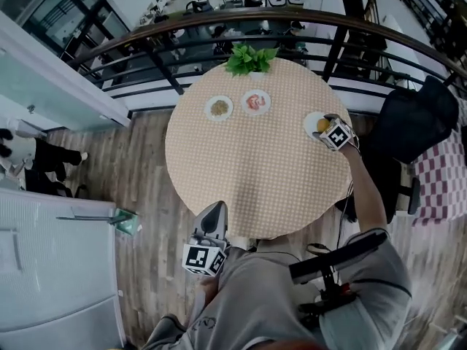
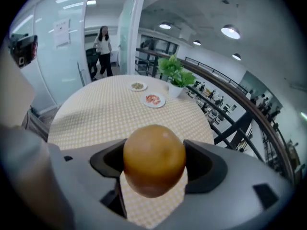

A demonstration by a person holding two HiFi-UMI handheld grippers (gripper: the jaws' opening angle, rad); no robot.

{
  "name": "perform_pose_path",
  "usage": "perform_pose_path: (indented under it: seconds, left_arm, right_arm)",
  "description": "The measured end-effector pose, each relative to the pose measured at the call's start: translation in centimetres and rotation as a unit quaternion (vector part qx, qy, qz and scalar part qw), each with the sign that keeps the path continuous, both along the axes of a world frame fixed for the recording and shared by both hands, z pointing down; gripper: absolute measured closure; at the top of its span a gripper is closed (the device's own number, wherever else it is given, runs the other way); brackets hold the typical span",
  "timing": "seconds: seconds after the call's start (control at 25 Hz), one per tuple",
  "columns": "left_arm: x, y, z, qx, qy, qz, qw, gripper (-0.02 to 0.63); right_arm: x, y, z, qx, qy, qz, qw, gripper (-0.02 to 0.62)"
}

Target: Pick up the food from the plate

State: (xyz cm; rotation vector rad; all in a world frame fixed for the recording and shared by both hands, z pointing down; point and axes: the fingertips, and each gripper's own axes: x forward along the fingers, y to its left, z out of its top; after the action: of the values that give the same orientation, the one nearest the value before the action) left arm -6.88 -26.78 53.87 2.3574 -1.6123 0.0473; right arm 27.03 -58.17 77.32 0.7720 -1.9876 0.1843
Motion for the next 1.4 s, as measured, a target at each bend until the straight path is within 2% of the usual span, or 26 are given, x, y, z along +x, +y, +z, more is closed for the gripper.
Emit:
perform_pose_path:
  seconds: [0.12,0.28,0.36,0.44,0.52,0.6,0.8,0.88,0.96,1.04,1.4]
  left_arm:
    - [0.8,-1.1,-0.9,0.018,0.006,0.022,0.9996,0.595]
    - [1.6,-1.8,-1.6,0.041,0.017,0.045,0.998,0.595]
    - [2.0,-1.8,-1.9,0.048,0.022,0.056,0.997,0.595]
    - [2.3,-1.8,-2.3,0.056,0.026,0.066,0.9959,0.595]
    - [2.5,-1.9,-2.9,0.064,0.031,0.076,0.9945,0.595]
    - [2.6,-1.9,-3.4,0.072,0.036,0.086,0.9931,0.595]
    - [3.3,-1.9,-3.8,0.09,0.021,0.119,0.9886,0.595]
    - [3.9,-1.9,-4.0,0.095,0.021,0.135,0.9862,0.595]
    - [4.4,-1.9,-4.3,0.101,0.021,0.148,0.9836,0.595]
    - [4.7,-1.7,-4.6,0.107,0.022,0.156,0.9817,0.595]
    - [3.9,-0.8,-4.8,0.106,0.021,0.16,0.9812,0.595]
  right_arm:
    - [-1.0,1.5,-4.7,0.028,-0.085,0.057,0.994,0.233]
    - [-3.6,5.4,-9.9,0.06,-0.185,0.099,0.976,0.233]
    - [-5.2,8.3,-12.5,0.078,-0.234,0.113,0.963,0.233]
    - [-7.1,11.6,-15.6,0.102,-0.29,0.117,0.944,0.233]
    - [-9.4,15.0,-19.0,0.13,-0.341,0.102,0.925,0.233]
    - [-11.8,18.2,-22.1,0.156,-0.372,0.08,0.912,0.233]
    - [-15.4,24.4,-29.1,0.225,-0.409,0.047,0.883,0.233]
    - [-16.2,26.4,-31.5,0.263,-0.402,0.034,0.877,0.233]
    - [-16.7,27.9,-32.9,0.297,-0.382,0.023,0.875,0.233]
    - [-16.8,29.0,-33.4,0.312,-0.372,0.024,0.874,0.233]
    - [-16.9,30.0,-33.3,0.314,-0.37,0.031,0.874,0.233]
